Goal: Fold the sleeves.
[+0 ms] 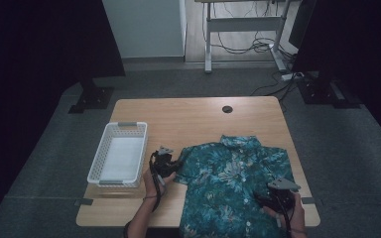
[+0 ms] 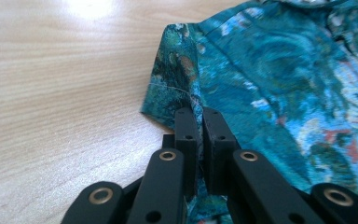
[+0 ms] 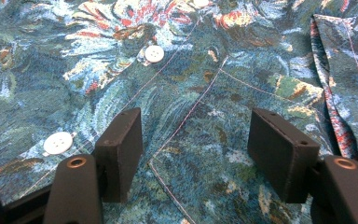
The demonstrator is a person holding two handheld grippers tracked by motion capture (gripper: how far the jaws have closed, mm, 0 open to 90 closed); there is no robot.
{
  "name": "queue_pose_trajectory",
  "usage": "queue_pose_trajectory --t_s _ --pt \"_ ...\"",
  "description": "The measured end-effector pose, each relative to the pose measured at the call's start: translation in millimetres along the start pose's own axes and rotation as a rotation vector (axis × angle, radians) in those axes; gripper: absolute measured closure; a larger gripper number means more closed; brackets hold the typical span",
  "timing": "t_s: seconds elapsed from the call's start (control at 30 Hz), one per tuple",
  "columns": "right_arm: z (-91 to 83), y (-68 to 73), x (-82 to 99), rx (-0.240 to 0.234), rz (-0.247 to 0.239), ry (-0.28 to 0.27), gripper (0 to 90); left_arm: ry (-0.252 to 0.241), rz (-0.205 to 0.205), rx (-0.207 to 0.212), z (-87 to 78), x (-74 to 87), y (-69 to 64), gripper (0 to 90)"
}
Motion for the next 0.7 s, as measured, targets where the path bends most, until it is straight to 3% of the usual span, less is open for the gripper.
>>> queue_pose_trajectory --t_s 0.27,0.43,0.7 --pt "0.3 -0.2 -0.5 0.015 0.002 0.009 31.2 -0.029 0.022 0.017 -10.5 -11.6 -9.2 85.8" --pt "-2.7 -3.3 0.0 0.027 0.009 0.012 31.1 -0.034 0.021 0.007 -15.0 -15.5 -7.9 86.7" --pt "-15.1 -5.4 -5.2 0.000 0.005 -0.018 32.3 -0.036 0.011 0.017 -19.3 -17.2 -5.1 87.3"
Point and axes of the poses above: each handheld gripper's, and its own axes: z roughly forward along the jaws, x roughly out of its underside, y roughly to its left, the point moved 6 cm from there along z, roughly forward along the jaws, and after that the axes turned 8 degrees about -y, right-handed, at the moved point
